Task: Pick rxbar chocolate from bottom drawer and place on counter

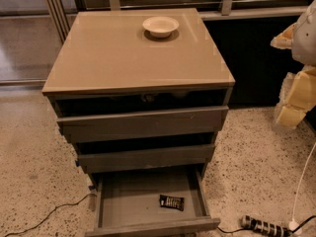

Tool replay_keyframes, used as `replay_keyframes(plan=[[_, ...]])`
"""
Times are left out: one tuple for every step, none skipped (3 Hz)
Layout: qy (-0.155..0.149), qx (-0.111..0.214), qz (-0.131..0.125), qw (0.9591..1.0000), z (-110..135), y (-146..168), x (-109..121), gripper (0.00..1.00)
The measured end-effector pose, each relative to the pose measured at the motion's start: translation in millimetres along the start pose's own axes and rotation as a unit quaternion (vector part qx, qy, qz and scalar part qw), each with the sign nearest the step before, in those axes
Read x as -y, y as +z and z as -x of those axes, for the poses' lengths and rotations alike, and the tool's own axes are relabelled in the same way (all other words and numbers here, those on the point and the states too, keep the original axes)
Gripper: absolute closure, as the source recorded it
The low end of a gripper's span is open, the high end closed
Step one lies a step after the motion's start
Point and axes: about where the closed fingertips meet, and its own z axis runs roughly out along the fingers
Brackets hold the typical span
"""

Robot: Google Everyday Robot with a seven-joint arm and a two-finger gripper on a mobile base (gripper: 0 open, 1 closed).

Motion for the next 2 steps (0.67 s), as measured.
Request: replay_keyframes(plan=[[0.000,0.000,0.000,1.0000,0.0,0.0,0.0,0.00],[0.007,0.011,0.010,0.9999,2.7,23.7,-14.4,0.00]])
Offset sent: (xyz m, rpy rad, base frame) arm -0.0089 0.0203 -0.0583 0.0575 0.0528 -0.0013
